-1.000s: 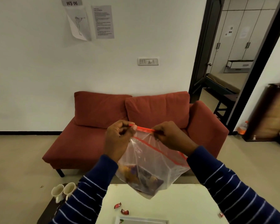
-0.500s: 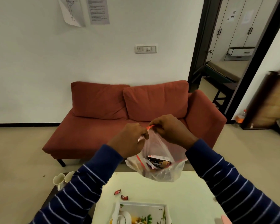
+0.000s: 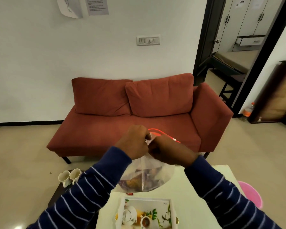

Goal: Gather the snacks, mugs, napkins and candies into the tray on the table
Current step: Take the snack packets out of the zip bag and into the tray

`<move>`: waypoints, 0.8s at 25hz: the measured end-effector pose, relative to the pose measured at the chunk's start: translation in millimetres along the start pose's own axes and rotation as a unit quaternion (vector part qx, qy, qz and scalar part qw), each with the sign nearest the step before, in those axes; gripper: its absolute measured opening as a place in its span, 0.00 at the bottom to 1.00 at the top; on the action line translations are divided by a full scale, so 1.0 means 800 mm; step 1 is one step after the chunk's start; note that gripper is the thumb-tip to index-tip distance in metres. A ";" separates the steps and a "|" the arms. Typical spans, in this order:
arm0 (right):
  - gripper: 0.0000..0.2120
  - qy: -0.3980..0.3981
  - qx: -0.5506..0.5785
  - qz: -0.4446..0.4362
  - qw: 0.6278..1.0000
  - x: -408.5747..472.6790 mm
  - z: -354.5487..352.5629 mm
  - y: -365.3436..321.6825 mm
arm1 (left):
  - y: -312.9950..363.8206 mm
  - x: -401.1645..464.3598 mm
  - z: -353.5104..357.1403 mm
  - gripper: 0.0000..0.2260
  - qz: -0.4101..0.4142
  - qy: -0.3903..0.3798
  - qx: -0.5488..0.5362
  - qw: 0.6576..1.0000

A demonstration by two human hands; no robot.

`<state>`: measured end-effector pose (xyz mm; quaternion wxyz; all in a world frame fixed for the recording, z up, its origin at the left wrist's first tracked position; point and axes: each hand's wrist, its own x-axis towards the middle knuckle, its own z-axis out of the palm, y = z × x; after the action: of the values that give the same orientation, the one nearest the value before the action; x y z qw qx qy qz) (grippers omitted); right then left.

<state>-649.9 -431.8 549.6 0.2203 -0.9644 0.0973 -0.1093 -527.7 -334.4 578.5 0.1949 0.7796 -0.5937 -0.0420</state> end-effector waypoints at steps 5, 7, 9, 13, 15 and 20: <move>0.10 -0.257 -0.055 0.080 0.962 0.012 0.034 -0.013 | 0.011 -0.013 0.009 0.11 -0.004 0.006 -0.020 1.000; 0.16 -0.341 -0.071 0.106 0.932 0.013 0.056 -0.014 | 0.011 -0.019 0.010 0.11 -0.002 0.010 -0.026 1.000; 0.18 -0.341 -0.159 0.042 0.926 0.013 0.080 -0.008 | 0.007 -0.024 0.010 0.12 -0.008 0.021 -0.030 0.999; 0.22 -0.143 -0.037 0.109 0.983 0.002 0.125 -0.007 | -0.007 -0.032 0.013 0.12 -0.011 0.042 -0.053 0.998; 0.21 -0.121 -0.020 0.114 0.986 0.001 0.128 -0.016 | -0.014 -0.036 0.014 0.13 -0.018 0.044 -0.058 0.997; 0.13 -0.162 -0.055 0.088 0.981 0.007 0.114 -0.026 | -0.037 -0.047 0.024 0.13 -0.052 0.057 -0.064 0.995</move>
<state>-618.7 -377.8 479.6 0.1889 -0.9676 0.1508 0.0732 -517.8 -297.3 544.2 0.2750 0.7964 -0.5367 -0.0453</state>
